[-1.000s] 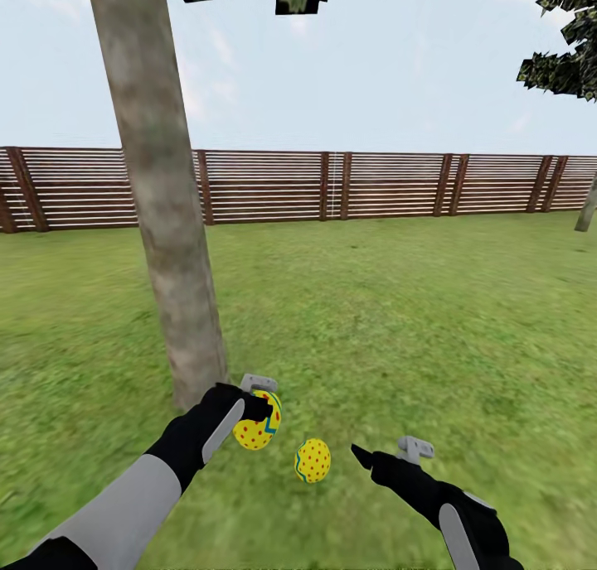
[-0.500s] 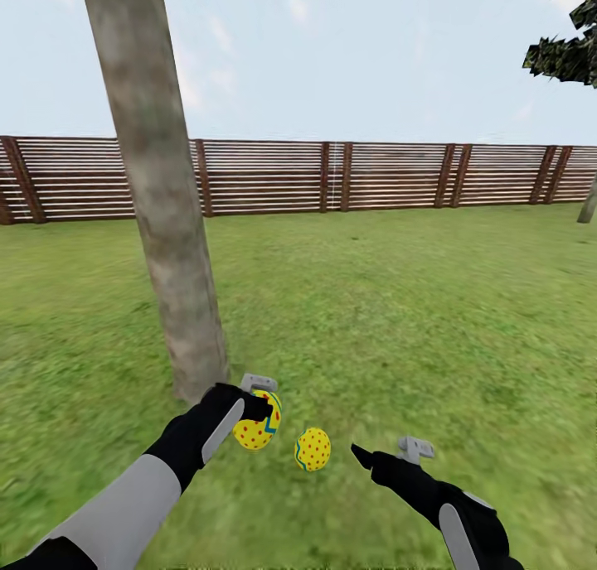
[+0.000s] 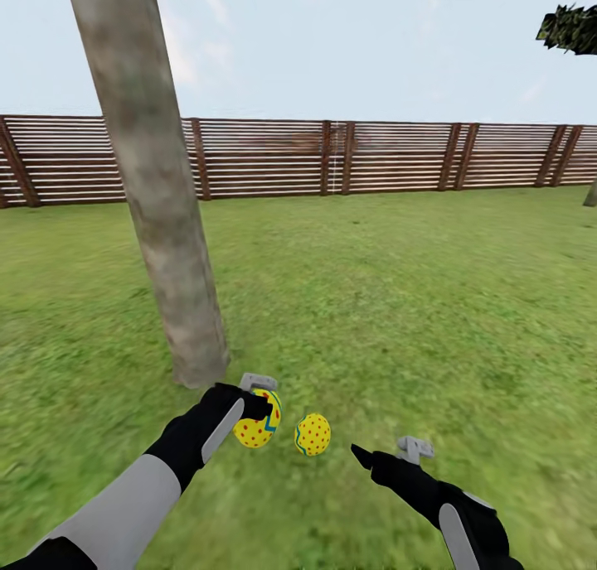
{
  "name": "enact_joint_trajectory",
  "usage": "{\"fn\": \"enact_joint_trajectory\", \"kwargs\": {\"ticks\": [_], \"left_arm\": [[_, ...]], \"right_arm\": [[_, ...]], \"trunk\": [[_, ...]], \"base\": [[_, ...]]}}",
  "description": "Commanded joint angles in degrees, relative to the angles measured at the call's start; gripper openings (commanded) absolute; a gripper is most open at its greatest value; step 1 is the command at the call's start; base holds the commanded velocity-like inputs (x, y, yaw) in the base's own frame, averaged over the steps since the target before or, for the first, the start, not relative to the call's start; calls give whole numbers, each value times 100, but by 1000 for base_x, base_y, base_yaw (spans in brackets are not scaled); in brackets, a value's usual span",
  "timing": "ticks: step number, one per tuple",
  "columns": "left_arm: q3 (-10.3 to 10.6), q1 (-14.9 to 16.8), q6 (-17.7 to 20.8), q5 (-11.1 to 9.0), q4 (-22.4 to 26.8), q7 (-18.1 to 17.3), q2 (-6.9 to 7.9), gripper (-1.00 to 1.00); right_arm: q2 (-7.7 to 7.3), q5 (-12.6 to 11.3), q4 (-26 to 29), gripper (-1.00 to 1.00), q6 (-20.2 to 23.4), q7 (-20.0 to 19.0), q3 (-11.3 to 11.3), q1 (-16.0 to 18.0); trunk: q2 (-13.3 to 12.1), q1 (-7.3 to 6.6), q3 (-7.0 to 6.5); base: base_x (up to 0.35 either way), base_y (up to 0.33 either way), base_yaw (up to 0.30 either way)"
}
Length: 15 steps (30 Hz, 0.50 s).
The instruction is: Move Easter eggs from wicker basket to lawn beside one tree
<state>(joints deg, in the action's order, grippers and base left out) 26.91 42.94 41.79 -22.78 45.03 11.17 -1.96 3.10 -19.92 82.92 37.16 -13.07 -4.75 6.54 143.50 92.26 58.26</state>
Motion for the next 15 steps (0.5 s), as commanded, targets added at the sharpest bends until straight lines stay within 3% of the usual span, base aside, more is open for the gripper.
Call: {"fn": "enact_joint_trajectory", "kwargs": {"ticks": [1,15], "left_arm": [[16,4,15,-60,6,51,3,-100],[16,4,13,-60,8,50,3,-100]], "right_arm": [[6,-3,5,100,37,-29,-18,4],[6,-3,5,100,37,-29,-18,5]], "trunk": [[4,1,28],[23,37,339]], "base": [[0,0,0],[0,0,0]]}}
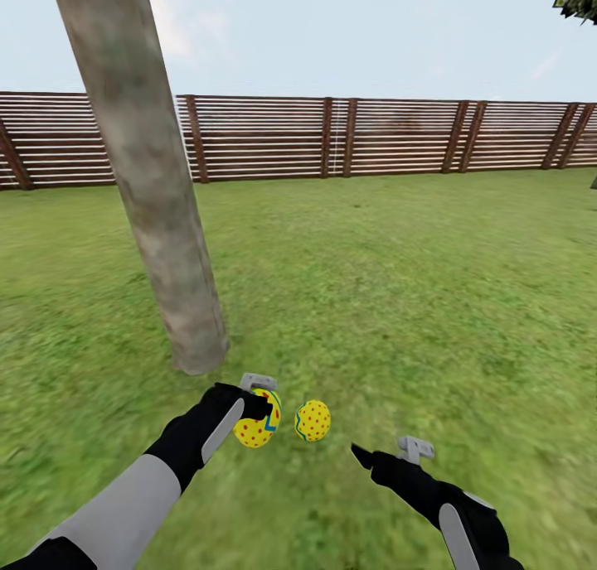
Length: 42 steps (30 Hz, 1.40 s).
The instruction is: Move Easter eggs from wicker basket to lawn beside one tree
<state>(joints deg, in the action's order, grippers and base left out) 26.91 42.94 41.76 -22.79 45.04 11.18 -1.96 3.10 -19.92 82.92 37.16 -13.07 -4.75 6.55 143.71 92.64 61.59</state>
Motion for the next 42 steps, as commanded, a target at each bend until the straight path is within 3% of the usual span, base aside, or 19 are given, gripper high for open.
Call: {"fn": "enact_joint_trajectory", "kwargs": {"ticks": [1,15,17,20,24,28,35,42], "left_arm": [[16,4,16,-59,6,50,3,-100],[16,4,16,-60,6,51,3,-100],[16,4,16,-59,5,51,3,-100],[16,4,16,-60,5,51,3,-100],[16,4,16,-59,5,51,3,-100],[16,4,16,-59,5,51,3,-100],[16,4,16,-67,10,43,3,-100],[12,4,16,-64,5,51,-8,-100]], "right_arm": [[6,-3,5,100,37,-29,-18,4],[6,-25,52,100,25,-48,-13,-6],[-15,-44,86,100,-131,-414,-11,-13],[-247,-27,99,100,-351,-1567,-17,-20],[-395,-28,101,100,-423,-2039,-20,-22],[-420,-30,98,100,-436,-2118,-25,-22],[-426,-30,62,100,-430,-2121,-26,-22],[-424,-30,44,100,-429,-2135,-186,-22]], "trunk": [[4,1,28],[23,37,338],[25,42,383],[29,50,449],[35,60,538],[40,71,626],[40,71,626],[40,71,626]], "base": [[0,0,0],[0,0,0],[0,0,0],[0,0,0],[0,0,0],[0,0,0],[0,0,0],[160,0,0]]}}
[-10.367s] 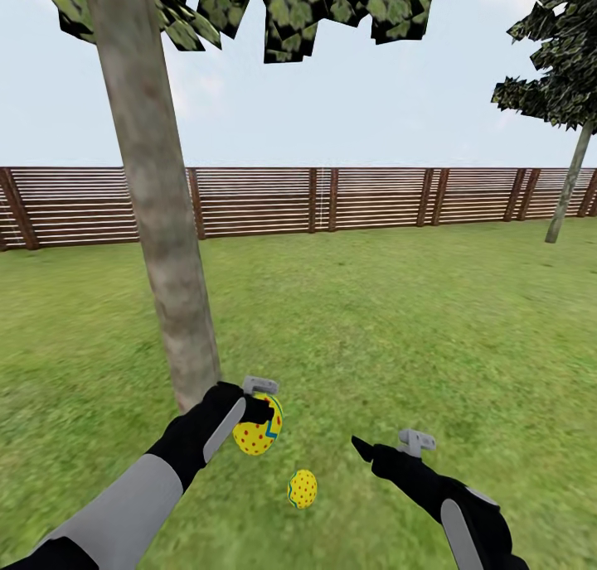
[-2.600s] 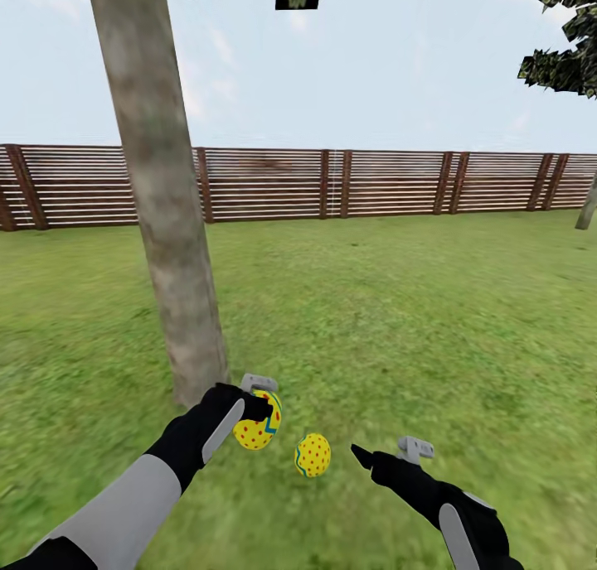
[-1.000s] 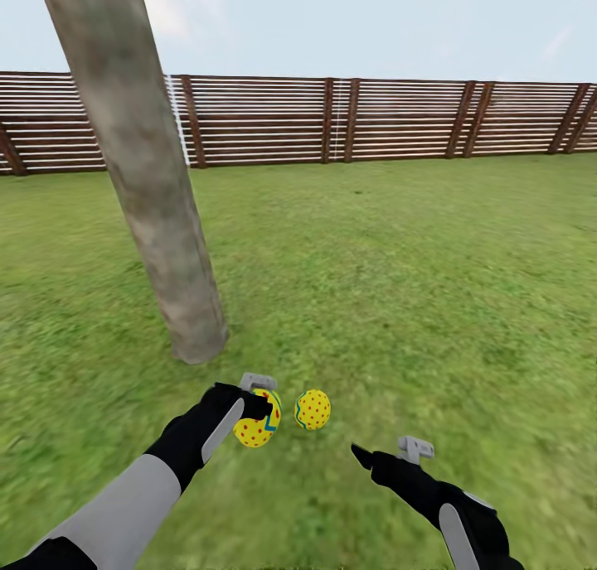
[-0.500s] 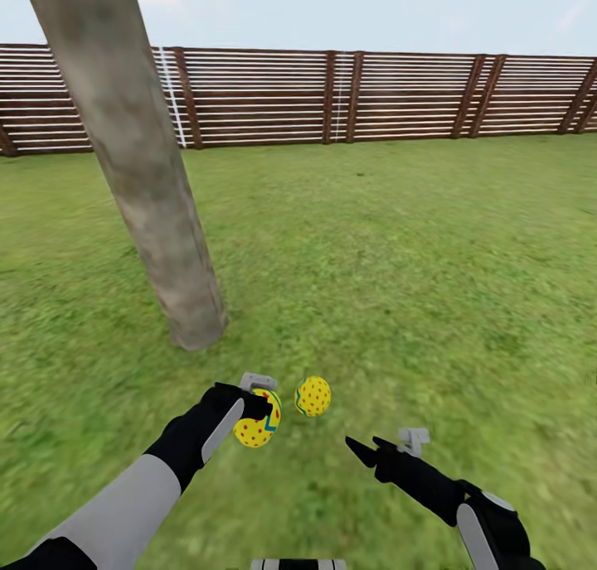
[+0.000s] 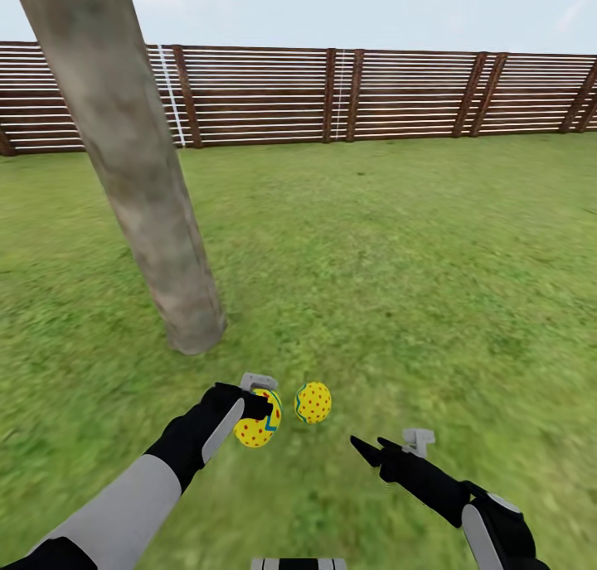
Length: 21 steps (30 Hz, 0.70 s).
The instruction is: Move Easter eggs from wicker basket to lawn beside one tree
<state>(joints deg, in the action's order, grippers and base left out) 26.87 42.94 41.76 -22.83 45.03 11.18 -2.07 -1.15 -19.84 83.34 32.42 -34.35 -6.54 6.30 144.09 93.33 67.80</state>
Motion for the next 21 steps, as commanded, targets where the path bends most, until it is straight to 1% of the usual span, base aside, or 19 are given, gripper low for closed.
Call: {"fn": "enact_joint_trajectory", "kwargs": {"ticks": [1,13,16,21], "left_arm": [[14,4,16,-60,6,50,4,-100],[19,4,16,-57,6,51,5,-100],[20,4,16,-62,6,51,6,-100],[20,4,16,-64,13,51,12,-100]], "right_arm": [[0,-36,1,100,45,-4,-13,3],[0,-29,-11,100,45,-1,-23,3],[0,-29,-11,100,46,0,-23,3],[0,-29,-11,100,49,-1,-24,3]], "trunk": [[2,2,5],[2,2,5],[2,2,5],[2,2,5]], "base": [[309,0,0],[315,0,0],[136,0,0],[26,0,0]]}}
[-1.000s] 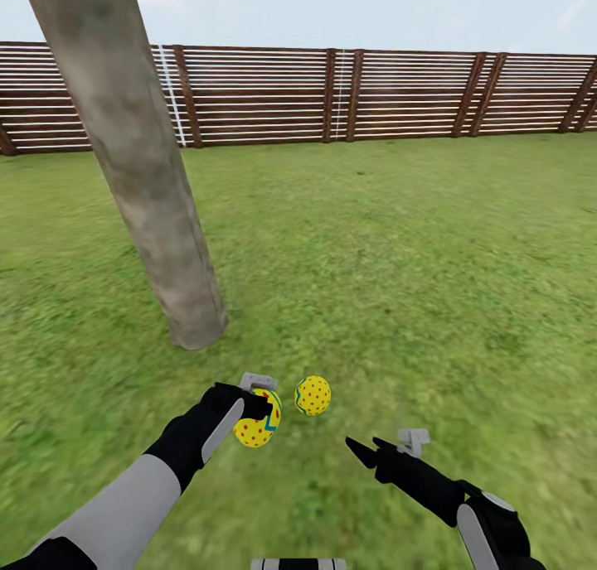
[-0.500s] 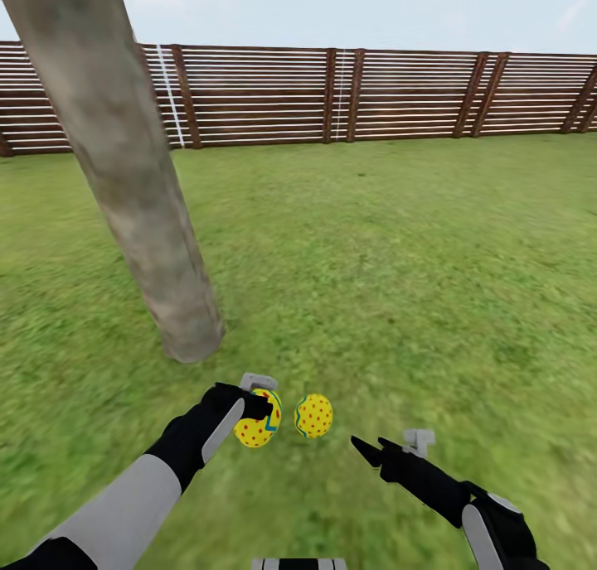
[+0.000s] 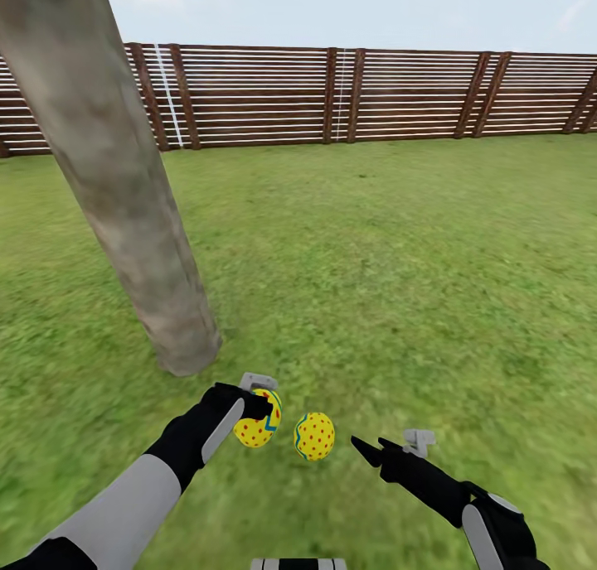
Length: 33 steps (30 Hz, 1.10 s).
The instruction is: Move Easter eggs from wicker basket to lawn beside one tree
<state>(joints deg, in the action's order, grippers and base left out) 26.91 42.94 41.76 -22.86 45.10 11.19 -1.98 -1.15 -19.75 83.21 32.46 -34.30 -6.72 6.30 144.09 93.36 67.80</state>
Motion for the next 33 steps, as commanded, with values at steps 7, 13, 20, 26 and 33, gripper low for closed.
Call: {"fn": "enact_joint_trajectory", "kwargs": {"ticks": [7,13,20,26,33], "left_arm": [[14,4,-7,-64,8,45,4,-100],[-2,4,-10,-73,46,6,9,-100],[-13,4,-108,-72,76,-6,13,-100],[-10,4,-374,-72,82,4,13,-100],[-6,4,-435,-73,172,6,18,-100]], "right_arm": [[0,-44,3,100,41,-6,-12,3],[0,-44,3,100,41,-12,-14,3],[-4,-45,1,100,49,-15,-15,3],[-2,-39,-1,100,49,-14,-14,3],[0,-36,-6,100,49,-13,-15,3]], "trunk": [[7,9,93],[15,25,226],[25,43,381],[33,58,514],[42,76,669]], "base": [[2,0,0],[0,0,0],[0,0,0],[0,0,0],[0,0,0]]}}
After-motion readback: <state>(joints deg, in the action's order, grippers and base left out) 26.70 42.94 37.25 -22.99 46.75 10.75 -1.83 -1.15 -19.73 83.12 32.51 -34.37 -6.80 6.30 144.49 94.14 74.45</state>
